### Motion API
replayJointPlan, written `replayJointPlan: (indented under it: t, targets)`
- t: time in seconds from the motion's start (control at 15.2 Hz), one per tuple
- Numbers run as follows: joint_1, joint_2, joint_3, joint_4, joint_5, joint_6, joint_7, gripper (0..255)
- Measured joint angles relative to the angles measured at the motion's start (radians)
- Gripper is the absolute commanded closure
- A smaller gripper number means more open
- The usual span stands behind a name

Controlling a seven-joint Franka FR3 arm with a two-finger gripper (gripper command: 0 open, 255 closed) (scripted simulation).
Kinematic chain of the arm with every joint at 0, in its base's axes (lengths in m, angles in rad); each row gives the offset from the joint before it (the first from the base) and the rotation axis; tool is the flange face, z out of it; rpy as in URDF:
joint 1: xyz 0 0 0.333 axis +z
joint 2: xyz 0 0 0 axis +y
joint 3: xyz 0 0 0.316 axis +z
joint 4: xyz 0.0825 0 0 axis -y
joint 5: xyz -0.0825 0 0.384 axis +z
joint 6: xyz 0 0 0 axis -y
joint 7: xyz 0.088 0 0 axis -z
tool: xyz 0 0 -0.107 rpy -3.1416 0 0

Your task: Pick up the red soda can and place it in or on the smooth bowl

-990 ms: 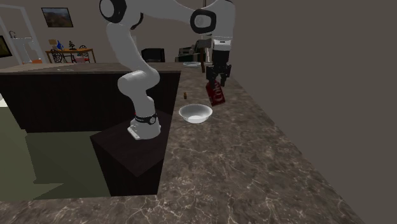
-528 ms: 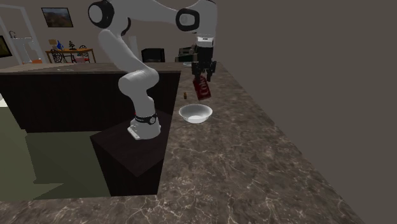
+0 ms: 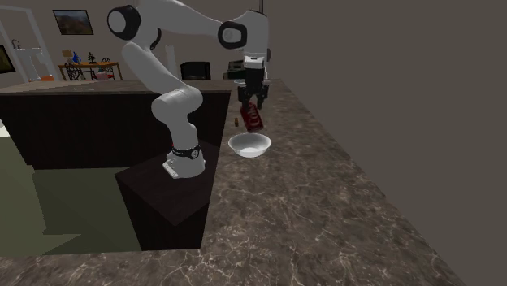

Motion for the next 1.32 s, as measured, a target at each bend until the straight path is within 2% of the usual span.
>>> replayJointPlan:
  t: [0.86, 1.25, 1.32]
  targets:
    - [0.008, 0.045, 0.029, -0.146, 0.024, 0.19, 0.001, 255]
    - [0.008, 0.05, 0.031, -0.155, 0.026, 0.205, 0.001, 255]
    - [0.008, 0.05, 0.031, -0.155, 0.026, 0.205, 0.001, 0]
